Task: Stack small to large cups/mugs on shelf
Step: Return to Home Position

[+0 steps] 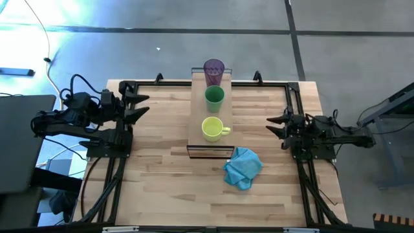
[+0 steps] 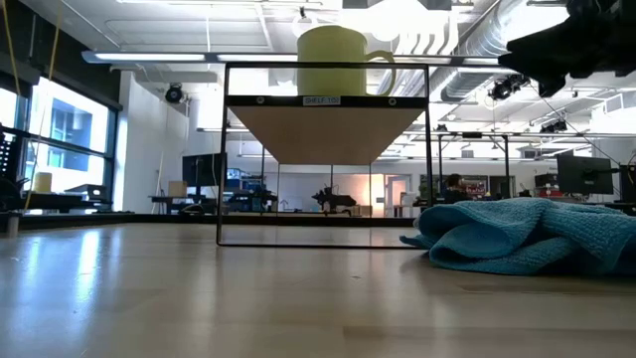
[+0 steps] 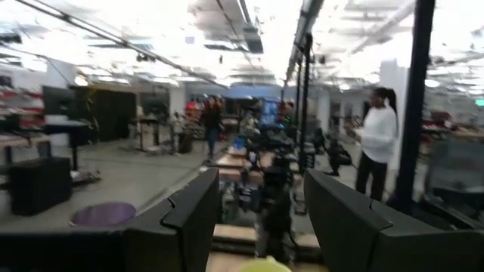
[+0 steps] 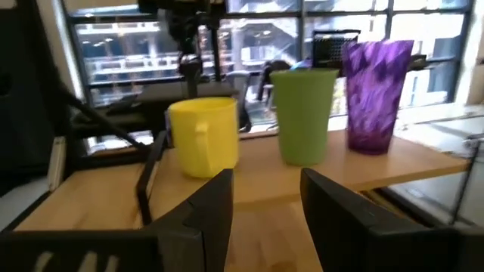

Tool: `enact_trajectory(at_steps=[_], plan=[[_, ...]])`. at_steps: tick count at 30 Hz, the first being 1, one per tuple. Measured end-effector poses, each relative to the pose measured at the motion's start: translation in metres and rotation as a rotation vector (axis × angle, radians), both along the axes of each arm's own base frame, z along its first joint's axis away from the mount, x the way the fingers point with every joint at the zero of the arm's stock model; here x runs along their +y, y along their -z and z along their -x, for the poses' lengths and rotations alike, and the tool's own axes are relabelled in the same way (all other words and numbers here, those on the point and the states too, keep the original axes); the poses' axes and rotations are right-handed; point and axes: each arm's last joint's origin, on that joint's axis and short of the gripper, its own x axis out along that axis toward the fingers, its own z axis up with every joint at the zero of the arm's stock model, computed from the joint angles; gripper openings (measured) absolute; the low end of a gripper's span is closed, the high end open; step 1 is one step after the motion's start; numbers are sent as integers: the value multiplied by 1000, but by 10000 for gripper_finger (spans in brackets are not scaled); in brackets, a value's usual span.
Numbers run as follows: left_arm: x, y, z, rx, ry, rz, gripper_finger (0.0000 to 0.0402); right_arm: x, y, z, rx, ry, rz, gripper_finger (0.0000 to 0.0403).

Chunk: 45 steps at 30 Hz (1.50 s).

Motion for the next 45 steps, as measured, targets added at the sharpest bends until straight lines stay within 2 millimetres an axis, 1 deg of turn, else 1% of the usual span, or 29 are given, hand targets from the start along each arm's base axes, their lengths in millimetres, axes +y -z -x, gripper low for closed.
enact_trajectory(at_steps=[4,6,10,15,20,21,23,24,25,26,28,31,32,37,45], plan=[[0,6,-2,45,18,28,184,-1,11,-5,-5,-49,-46,147],[0,13,-6,40,34,35,184,-2,14,-6,-12,-69,-57,147],[-1,35,-11,-15,64,37,184,-4,8,-5,-39,-63,-40,147],[-1,64,-12,-87,73,52,184,-6,-1,-2,-63,-40,-18,147],[-1,79,-10,-115,71,47,184,-9,-6,0,-100,-9,-17,147],[-1,81,-10,-126,63,46,184,-10,-10,0,-177,26,-14,147],[0,85,-10,-146,35,50,184,-13,-20,2,-442,116,-10,147],[1,87,-11,-155,22,46,184,-14,-21,5,-557,161,0,147],[1,90,-13,-161,13,33,184,-15,-18,5,-620,187,5,147],[1,91,-13,-165,6,13,184,-15,-14,4,-628,196,-8,147],[1,92,-14,-156,-4,-16,184,-16,-12,-1,-556,173,-54,147],[1,95,-15,-128,-5,-17,184,-14,-7,-9,-382,59,-63,147],[1,95,-15,-121,-3,-11,184,-13,-7,-10,-348,28,-69,147],[1,98,-16,-95,4,14,184,-12,-16,-7,-353,21,-39,147],[1,100,-16,-73,5,18,184,-12,-9,-10,-275,18,-67,147]])
